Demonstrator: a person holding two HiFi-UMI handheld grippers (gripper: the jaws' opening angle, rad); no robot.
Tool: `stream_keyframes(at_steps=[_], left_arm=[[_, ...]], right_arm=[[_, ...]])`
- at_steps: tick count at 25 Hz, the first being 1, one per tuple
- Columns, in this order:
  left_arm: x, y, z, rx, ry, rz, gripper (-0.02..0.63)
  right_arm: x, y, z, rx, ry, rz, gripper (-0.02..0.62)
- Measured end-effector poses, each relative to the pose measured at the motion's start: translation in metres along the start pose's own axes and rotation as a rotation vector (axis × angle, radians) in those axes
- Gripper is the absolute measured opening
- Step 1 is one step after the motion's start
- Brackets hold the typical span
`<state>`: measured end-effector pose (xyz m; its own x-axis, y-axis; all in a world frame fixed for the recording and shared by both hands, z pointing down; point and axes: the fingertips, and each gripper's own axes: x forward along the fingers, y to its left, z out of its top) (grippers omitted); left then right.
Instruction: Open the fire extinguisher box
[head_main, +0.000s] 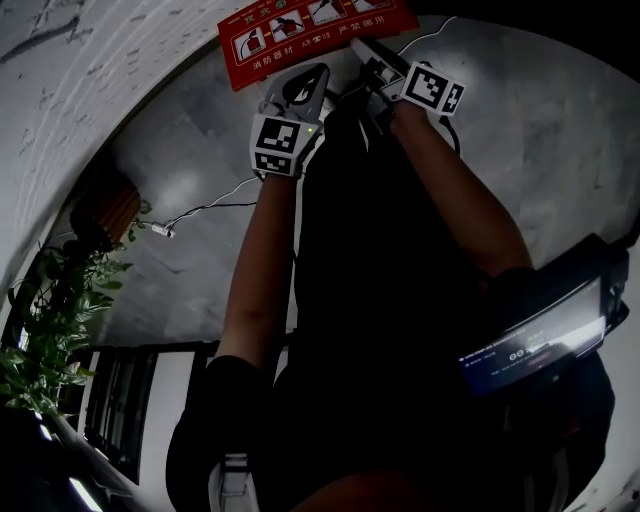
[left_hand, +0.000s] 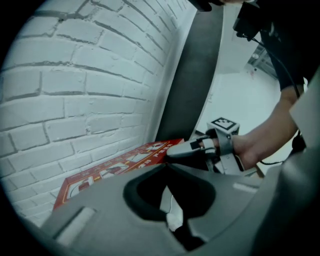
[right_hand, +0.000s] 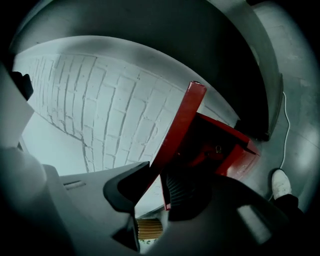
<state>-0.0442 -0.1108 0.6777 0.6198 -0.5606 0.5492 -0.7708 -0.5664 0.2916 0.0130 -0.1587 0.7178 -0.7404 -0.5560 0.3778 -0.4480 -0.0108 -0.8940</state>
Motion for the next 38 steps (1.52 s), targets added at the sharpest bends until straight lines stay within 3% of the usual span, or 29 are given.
stream_keyframes(at_steps=[12, 25, 38], left_arm=[[-0.003, 0.010, 0.011, -0.028, -0.065, 0.020, 0.000], [-0.015, 0.039, 0.016, -0.052, -0.105, 0.070, 0.000], [-0.012, 0.056, 0.017, -0.070, -0.101, 0.074, 0.000]], right_arm=[[0.016, 0.042, 0.041, -0.011, -0.082, 0.116, 0.083], [0.062, 0.083, 0.098, -0.107, -0.148, 0.236, 0.057], [0.103, 0.090, 0.137, -0.042, -0.166, 0.221, 0.051]])
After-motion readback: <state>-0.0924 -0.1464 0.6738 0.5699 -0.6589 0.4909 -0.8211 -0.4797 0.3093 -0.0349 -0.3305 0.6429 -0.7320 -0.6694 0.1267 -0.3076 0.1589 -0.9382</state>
